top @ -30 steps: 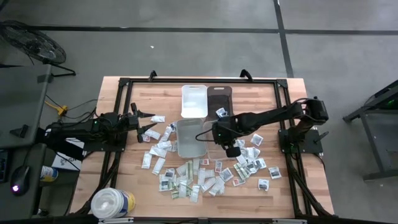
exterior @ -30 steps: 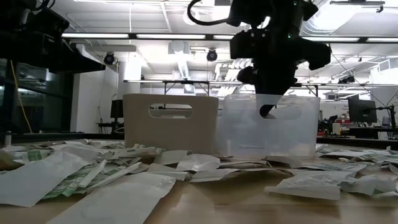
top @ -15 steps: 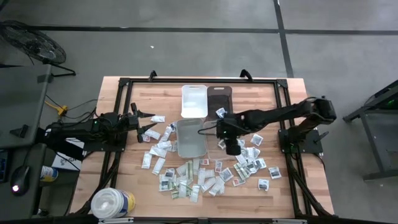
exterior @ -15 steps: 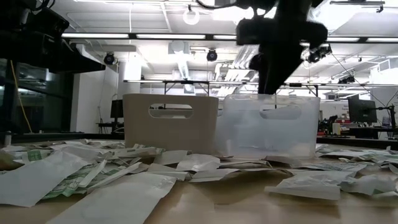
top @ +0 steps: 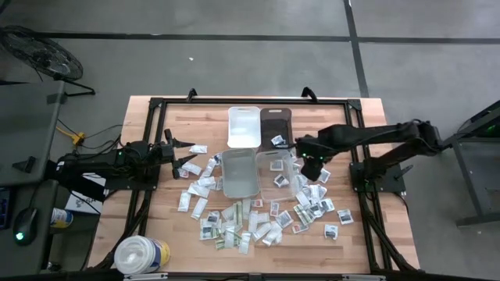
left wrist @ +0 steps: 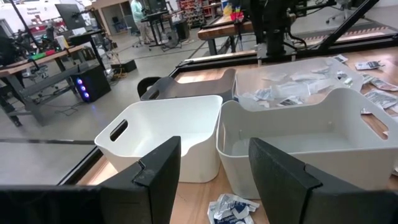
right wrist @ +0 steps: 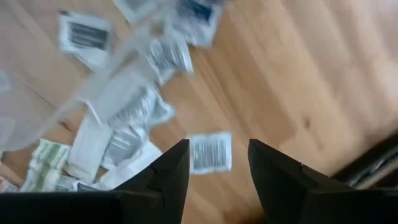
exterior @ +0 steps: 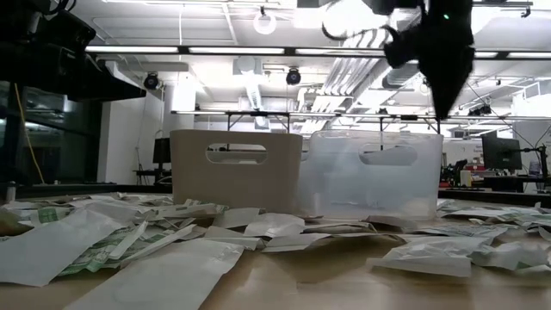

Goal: Pick & Place First Aid Supplies
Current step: Put the gray towelette pack into the transparent bin

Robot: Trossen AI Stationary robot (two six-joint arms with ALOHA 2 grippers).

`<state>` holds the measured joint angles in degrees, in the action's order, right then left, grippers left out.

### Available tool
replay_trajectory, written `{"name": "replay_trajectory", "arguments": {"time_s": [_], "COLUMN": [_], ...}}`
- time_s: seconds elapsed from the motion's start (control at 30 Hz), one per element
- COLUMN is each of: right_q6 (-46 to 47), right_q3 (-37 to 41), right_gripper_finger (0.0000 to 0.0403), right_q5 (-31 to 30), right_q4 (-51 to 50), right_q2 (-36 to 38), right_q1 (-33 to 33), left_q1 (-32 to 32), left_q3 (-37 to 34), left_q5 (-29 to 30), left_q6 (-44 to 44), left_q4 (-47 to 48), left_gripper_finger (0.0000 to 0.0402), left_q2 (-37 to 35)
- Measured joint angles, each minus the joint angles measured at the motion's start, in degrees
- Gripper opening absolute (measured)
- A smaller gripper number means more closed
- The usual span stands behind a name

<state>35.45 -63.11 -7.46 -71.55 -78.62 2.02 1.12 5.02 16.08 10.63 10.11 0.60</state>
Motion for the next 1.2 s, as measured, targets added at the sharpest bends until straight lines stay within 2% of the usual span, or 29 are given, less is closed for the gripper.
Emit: {"name": "replay_trajectory", "arguments": {"time_s": [0.13,0.3,0.57,0.9,1.2], "right_q6": [4.4,7.3,-3.1,-4.4,-4.4], "right_q3": [8.1,16.7,25.2,29.2,29.5], "right_gripper_finger": [0.0159,0.0155,0.0153,0.0153,0.015], "right_q5": [4.8,7.0,7.9,6.8,7.5], "right_q4": [4.0,10.6,18.0,21.8,25.5], "right_q2": [2.7,6.3,7.6,6.6,0.4], "right_q1": [0.6,2.1,4.1,5.2,6.6], "left_q1": [0.0,0.0,0.0,0.0,0.0], "left_q3": [0.0,0.0,0.0,0.0,0.0], "left_q5": [0.0,0.0,0.0,0.0,0.0], "left_q6": [0.0,0.0,0.0,0.0,0.0], "left_q4": [0.0,0.0,0.0,0.0,0.0], "left_gripper_finger": [0.0189,0.0189,0.0189,0.0189,0.0189], "left_q2": [0.0,0.0,0.0,0.0,0.0]}}
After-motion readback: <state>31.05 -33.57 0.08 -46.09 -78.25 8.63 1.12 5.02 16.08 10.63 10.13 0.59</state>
